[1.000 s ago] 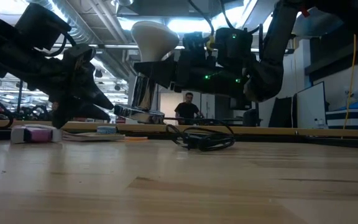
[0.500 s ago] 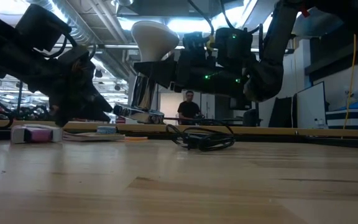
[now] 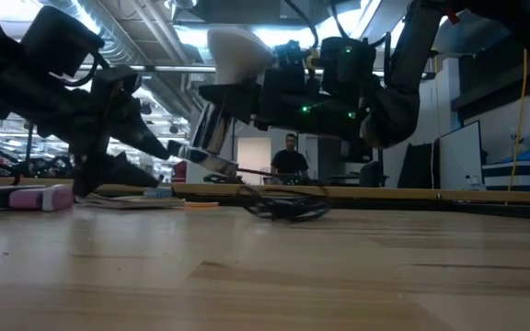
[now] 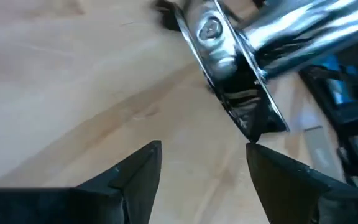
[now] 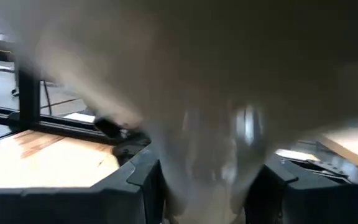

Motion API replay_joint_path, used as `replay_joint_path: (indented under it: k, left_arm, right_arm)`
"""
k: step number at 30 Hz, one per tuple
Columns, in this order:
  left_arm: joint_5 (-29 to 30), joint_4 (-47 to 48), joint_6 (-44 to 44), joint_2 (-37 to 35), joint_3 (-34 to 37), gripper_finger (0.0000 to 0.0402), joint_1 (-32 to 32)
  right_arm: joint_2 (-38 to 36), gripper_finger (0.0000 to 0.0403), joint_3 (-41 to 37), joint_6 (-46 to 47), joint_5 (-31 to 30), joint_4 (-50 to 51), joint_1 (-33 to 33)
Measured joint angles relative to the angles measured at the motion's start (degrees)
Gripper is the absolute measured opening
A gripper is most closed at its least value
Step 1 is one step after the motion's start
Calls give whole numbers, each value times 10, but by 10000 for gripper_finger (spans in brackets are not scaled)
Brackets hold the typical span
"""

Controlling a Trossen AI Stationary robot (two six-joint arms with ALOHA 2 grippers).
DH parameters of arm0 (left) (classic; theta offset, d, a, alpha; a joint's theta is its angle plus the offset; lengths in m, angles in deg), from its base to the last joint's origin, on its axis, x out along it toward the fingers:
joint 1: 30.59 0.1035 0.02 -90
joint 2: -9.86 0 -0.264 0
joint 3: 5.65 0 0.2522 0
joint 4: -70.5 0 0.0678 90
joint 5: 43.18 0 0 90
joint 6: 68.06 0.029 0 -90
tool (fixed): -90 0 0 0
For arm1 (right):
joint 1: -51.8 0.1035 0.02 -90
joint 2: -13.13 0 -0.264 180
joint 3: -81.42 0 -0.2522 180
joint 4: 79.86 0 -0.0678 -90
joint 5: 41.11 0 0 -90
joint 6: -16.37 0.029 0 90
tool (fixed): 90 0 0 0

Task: Screw lightbulb
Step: Remove the lightbulb from the lamp

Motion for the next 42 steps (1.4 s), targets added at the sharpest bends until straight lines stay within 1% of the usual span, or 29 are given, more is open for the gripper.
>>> replay_joint_path:
  k: [5, 8, 12, 15, 19, 27, 32, 37, 42]
  left_arm:
    - [0, -12, -23, 0, 0, 220, -13]
    - [1, -31, -45, -2, -4, 217, -24]
    - [1, -25, -49, -1, -3, 216, -37]
    - [3, -18, -49, -1, -3, 218, -37]
    - [35, -18, -57, -1, -3, 215, -37]
    - [91, -18, -80, -1, -3, 214, -36]
    - [95, -20, -101, -1, -3, 214, -19]
    - [95, -19, -103, -1, -3, 214, 8]
    - [95, -20, -104, -1, -3, 214, 21]
  right_arm:
    - [0, 165, 0, -1, -12, 4, 0]
    - [2, 165, 0, -5, -34, 18, 0]
    - [2, 165, 0, -13, -60, 13, 0]
    - [2, 165, 0, -13, -59, 15, 0]
    - [2, 165, 0, -13, -49, 5, 0]
    - [2, 165, 0, -12, -49, 4, 0]
    - [2, 165, 0, -12, -49, 3, 0]
    - [2, 165, 0, -12, -49, 3, 0]
    - [2, 165, 0, -15, -49, 3, 0]
